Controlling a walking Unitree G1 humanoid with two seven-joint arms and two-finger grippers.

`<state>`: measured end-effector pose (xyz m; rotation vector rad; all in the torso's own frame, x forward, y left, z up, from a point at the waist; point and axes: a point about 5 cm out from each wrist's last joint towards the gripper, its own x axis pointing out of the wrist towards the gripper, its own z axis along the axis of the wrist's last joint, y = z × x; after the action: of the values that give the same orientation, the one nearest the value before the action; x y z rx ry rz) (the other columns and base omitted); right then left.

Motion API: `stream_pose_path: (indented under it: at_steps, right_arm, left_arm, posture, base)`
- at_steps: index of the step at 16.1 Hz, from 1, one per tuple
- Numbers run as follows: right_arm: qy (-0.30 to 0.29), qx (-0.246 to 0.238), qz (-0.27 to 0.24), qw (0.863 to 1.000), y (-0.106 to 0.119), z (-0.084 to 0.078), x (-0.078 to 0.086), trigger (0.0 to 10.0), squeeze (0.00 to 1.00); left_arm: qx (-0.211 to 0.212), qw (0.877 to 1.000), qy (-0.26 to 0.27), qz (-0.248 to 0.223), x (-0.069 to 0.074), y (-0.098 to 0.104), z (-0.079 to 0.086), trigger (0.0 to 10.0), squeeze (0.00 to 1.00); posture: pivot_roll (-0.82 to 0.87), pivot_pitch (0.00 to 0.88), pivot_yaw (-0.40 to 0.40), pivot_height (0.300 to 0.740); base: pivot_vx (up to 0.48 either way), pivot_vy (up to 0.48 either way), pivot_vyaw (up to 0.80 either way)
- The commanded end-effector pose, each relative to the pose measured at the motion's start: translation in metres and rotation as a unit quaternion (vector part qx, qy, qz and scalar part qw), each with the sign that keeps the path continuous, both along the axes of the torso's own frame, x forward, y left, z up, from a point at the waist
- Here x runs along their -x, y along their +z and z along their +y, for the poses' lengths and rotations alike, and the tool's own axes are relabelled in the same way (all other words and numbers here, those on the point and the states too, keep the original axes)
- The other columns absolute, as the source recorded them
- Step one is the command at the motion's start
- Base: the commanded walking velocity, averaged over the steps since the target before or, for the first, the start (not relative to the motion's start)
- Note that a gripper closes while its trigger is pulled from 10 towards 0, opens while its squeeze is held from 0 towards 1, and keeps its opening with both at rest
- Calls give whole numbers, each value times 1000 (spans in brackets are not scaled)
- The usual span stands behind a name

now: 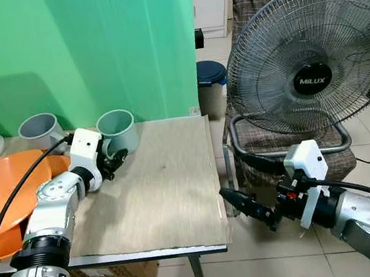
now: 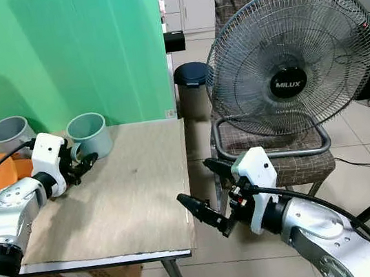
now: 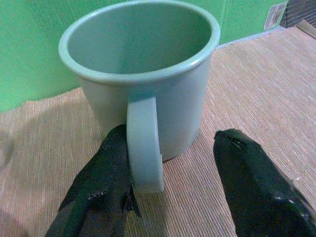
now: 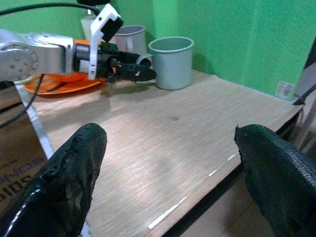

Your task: Setting the table

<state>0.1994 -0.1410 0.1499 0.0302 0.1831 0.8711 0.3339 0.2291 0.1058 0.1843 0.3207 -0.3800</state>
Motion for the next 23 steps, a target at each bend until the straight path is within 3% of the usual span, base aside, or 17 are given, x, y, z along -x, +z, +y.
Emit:
stream_pose_path:
  at_steps: [1,15,17,18,19,20,21,22,23]
  right_arm:
    - [8,-1,-4,1000,4,0,2,10000,0]
    - [3,0,-8,1000,4,1,2,10000,0]
    - [-18,7,-17,1000,6,-3,0,10000,0]
    - [-62,20,-32,997,7,-10,-5,10000,0]
    - [-62,20,-32,997,7,-10,-5,10000,0]
    - [-131,29,-52,990,10,-18,-8,10000,0]
    - [-213,15,-57,975,13,-26,-8,10000,0]
    - [-245,5,-58,968,14,-29,-7,10000,0]
    - [-300,-9,-60,952,15,-35,-6,10000,0]
  left_arm:
    - [-5,1000,-9,-7,-3,6,-1,0,0]
    - [0,1000,-28,1,-4,4,-4,0,0]
    - [0,999,-30,-11,-5,8,-8,0,0]
    - [7,999,-38,-34,-5,17,-14,0,0]
    - [7,999,-38,-34,-5,17,-14,0,0]
    - [28,995,-68,-71,-1,34,-31,0,0]
    - [59,988,-91,-113,6,53,-50,0,0]
    - [72,984,-93,-131,9,61,-57,0,0]
    - [97,978,-95,-159,14,73,-71,0,0]
  posture:
    - [33,0,42,740]
    - [22,0,58,740]
    - [20,0,55,740]
    - [10,0,50,740]
    - [10,0,50,740]
    - [-10,0,52,740]
    - [-20,0,51,740]
    - [-21,0,52,740]
    - [-23,0,52,740]
  base:
    - [0,0,0]
    - [0,0,0]
    - [0,0,0]
    - [0,0,0]
    - [0,0,0]
    - [0,0,0]
    - [0,0,0]
    - [0,0,0]
    - [0,0,-800]
